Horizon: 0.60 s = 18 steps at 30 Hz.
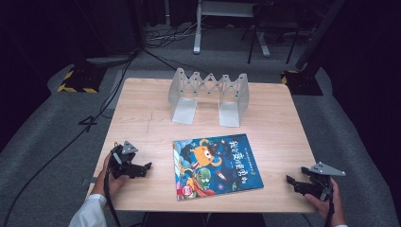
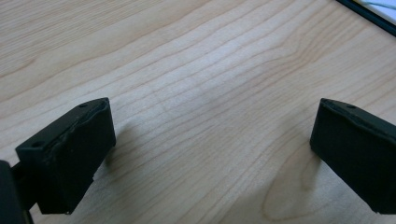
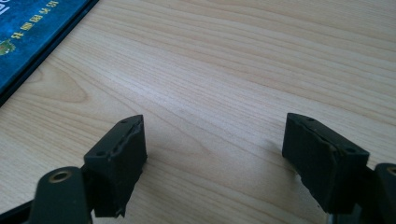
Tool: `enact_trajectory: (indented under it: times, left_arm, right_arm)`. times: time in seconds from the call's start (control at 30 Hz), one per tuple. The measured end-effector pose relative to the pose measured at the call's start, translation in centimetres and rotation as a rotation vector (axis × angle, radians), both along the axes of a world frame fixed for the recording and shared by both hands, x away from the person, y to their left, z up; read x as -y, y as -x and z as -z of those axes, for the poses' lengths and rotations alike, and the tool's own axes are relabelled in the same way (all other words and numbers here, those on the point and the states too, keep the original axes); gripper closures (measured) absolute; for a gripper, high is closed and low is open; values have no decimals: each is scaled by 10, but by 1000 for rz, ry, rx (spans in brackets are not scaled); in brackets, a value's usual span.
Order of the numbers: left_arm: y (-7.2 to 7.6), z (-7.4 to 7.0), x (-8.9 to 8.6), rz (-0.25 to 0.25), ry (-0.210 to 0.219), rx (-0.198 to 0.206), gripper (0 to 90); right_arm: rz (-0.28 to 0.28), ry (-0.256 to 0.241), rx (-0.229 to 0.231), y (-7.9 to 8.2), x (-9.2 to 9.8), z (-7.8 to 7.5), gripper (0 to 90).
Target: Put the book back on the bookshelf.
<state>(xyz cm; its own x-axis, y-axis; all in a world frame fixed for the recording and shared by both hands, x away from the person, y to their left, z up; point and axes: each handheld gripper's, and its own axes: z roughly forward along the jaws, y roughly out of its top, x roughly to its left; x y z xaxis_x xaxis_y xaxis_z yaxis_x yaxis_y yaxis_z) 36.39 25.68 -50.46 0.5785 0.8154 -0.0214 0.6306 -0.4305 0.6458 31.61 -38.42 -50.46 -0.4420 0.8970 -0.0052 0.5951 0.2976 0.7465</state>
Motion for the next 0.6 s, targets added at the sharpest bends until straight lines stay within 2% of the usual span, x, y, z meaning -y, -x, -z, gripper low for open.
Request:
enact_trajectory:
  times: [0.03, 0.17, 0.23, 0.3, 0.37, 0.4, 0.47, 0.6]
  left_arm:
    - [1, -1, -1, 60, -10, -3, 5]
    - [5, -1, 1, 100, -12, -2, 5]
    - [6, -2, 3, 99, -5, -12, 16]
    - [7, -3, 3, 128, -4, -4, 69]
    - [8, -3, 4, 133, 11, 12, 118]
    - [8, -4, 4, 145, 11, 19, 173]
    - [8, -4, 10, 154, 3, 19, 152]
    - [0, -6, 23, 168, 35, 1, 170]
  right_arm:
    - [-3, 0, 1, 0, 0, 0, 220]
    - [0, 0, -1, 0, -1, 0, 219]
    - [-31, 3, -1, 2, -3, 0, 220]
    - [-58, 12, 1, 2, -5, -1, 227]
    - [-80, 19, 3, 3, -7, -1, 242]
    - [-88, 23, 5, 4, -8, -2, 253]
    - [-109, -8, -10, 6, -13, -3, 257]
    - [-185, -45, -7, 9, -29, -6, 269]
